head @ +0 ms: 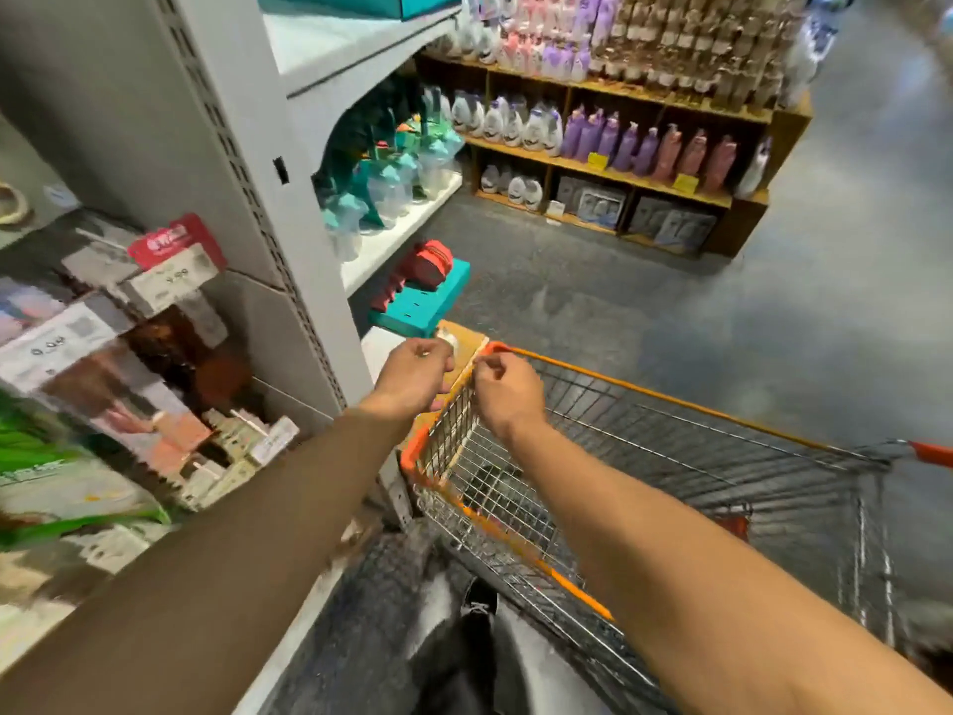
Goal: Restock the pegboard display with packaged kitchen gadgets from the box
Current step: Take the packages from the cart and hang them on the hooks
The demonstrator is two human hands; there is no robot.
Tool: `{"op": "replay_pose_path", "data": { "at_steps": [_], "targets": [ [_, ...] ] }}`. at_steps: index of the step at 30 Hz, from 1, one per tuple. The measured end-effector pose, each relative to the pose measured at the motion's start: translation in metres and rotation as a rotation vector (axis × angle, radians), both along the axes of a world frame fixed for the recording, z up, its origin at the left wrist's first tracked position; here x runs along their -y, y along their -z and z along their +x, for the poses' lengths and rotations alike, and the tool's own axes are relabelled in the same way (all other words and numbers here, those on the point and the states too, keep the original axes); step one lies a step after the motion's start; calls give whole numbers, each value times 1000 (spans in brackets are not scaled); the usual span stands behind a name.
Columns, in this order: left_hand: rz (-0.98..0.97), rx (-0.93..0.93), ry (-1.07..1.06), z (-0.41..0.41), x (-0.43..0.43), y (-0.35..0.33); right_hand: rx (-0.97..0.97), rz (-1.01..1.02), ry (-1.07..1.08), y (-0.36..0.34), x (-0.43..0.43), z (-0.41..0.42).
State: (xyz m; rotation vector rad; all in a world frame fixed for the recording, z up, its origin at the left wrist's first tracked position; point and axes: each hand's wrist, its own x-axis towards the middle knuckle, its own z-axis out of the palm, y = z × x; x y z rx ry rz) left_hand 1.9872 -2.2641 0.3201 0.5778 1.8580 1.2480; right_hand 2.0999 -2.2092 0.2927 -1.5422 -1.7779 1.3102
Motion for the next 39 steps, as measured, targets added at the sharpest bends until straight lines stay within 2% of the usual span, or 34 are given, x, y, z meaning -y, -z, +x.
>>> {"op": "replay_pose_path", "data": {
  "at_steps": [3, 7, 9, 14, 19, 22, 26, 35, 39],
  "targets": [
    [-92, 61, 75, 10, -34, 52, 42, -175, 79, 73, -36, 19],
    [-214, 126, 149, 18, -69, 114, 105, -282, 222, 151, -70, 37],
    [-285, 156, 176, 21, -87, 144, 176, -316, 263, 167, -78, 46],
    [-417, 219, 272, 28, -126, 205, 181, -441, 293, 185, -101, 68],
    [-590, 192, 341, 42, -170, 266, 290, -520, 267, 244, -130, 88],
    [-677, 52, 481, 49, -188, 329, 358, -591, 232, 291, -147, 98],
    [-756, 62, 534, 57, -208, 380, 360, -689, 213, 352, -167, 100],
    [-729, 69, 453, 60, -257, 484, 700, -374, -251, 463, -226, 112],
    [-766, 73, 432, 64, -262, 495, 821, -302, -267, 477, -217, 113]
  ]
}}
